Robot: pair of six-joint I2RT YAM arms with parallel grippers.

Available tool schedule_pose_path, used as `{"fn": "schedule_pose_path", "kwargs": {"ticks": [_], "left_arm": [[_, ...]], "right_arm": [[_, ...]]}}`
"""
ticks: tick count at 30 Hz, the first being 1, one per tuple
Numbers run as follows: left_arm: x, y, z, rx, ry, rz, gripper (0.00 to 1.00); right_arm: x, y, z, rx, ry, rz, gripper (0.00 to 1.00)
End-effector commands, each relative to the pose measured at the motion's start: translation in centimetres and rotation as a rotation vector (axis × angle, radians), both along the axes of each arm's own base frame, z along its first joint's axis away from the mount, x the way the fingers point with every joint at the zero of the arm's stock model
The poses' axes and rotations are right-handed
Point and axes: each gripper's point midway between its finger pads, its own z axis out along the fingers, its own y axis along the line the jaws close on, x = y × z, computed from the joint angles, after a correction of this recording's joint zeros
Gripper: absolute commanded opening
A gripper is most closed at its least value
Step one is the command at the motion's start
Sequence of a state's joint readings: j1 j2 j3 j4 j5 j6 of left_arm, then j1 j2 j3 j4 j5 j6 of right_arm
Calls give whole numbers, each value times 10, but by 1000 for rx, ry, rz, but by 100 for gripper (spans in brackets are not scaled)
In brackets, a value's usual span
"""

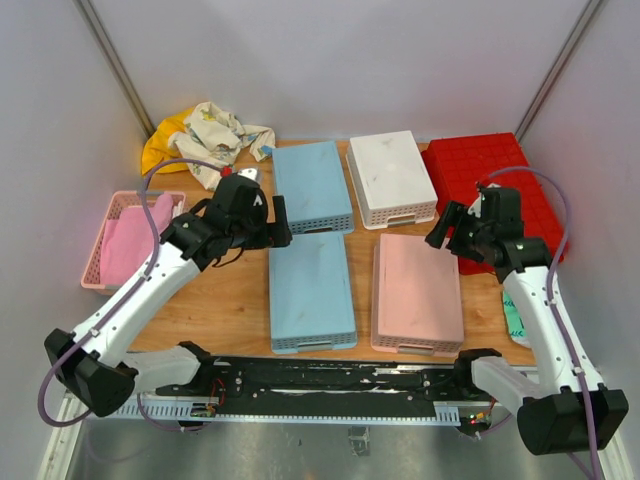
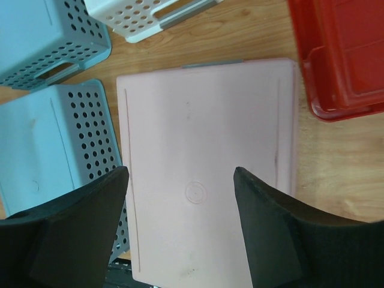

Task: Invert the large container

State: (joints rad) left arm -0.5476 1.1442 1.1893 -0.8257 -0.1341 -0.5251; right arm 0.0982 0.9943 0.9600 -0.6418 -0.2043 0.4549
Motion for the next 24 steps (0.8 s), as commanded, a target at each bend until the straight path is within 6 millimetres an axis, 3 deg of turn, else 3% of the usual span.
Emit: {"fn": "schedule_pose_path", "kwargs": {"ticks": [1, 3, 8, 13, 18, 24], "left_arm": [[27, -11, 18, 39, -110, 9, 99], [35, -20, 28, 10, -152, -3, 99], [44, -44, 77, -144, -361, -95, 99], [35, -37, 114, -207, -572, -127, 99], [26, -14, 123, -182, -714, -93, 99], [20, 8, 112, -140, -741, -16, 99]], "right_arm": [[1, -30, 40, -138, -37, -115, 74], [1, -47, 64, -192, -72, -197, 75], [-9, -94, 105, -312, -172, -443, 77], [-16, -116, 127, -386, -292, -525, 79], [-14, -120, 126, -373, -360, -565, 80], [-7, -121, 123, -343, -377, -605, 81]]}}
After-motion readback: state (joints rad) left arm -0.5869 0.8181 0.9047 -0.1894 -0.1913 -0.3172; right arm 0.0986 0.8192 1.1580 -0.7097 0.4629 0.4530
